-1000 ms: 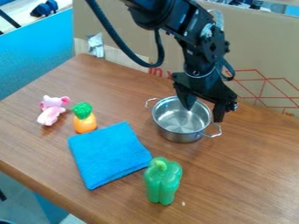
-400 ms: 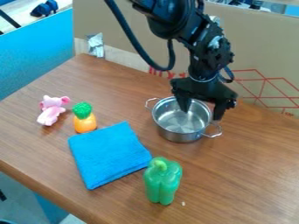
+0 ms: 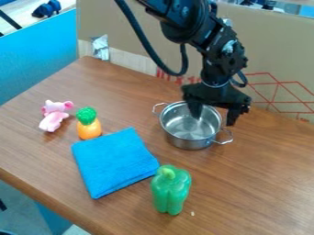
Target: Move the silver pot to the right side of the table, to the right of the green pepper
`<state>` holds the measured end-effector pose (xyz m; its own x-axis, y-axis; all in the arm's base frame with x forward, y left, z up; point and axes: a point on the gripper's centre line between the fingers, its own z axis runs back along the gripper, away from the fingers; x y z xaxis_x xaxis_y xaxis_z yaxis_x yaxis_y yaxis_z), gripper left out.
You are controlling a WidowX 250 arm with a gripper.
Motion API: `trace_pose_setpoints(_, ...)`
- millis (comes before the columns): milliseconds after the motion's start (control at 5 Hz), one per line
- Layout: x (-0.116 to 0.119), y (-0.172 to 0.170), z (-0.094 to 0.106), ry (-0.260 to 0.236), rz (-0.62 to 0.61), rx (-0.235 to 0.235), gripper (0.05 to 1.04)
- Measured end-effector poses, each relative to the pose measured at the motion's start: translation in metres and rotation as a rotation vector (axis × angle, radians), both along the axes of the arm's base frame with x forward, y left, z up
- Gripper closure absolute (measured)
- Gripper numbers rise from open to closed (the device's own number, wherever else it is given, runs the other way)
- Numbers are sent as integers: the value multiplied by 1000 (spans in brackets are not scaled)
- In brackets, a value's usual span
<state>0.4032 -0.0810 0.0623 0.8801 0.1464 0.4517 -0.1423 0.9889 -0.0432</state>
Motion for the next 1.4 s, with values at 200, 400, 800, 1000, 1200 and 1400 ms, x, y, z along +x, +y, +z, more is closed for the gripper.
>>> trace_pose_setpoints(200, 2, 2, -12, 33, -4, -31, 135)
trace_pose_setpoints(400, 4, 0, -13, 29, -14, -31, 418)
trace_pose_setpoints(800, 5, -5, -14, 25, -59, -17, 898)
trace_pose_setpoints(1000, 2, -3, -12, 40, -93, -7, 962)
trace_pose_setpoints(1200, -5, -8, -13, 85, -58, -10, 974)
trace_pose_setpoints(1400, -8, -17, -3, 69, -99, 15, 981)
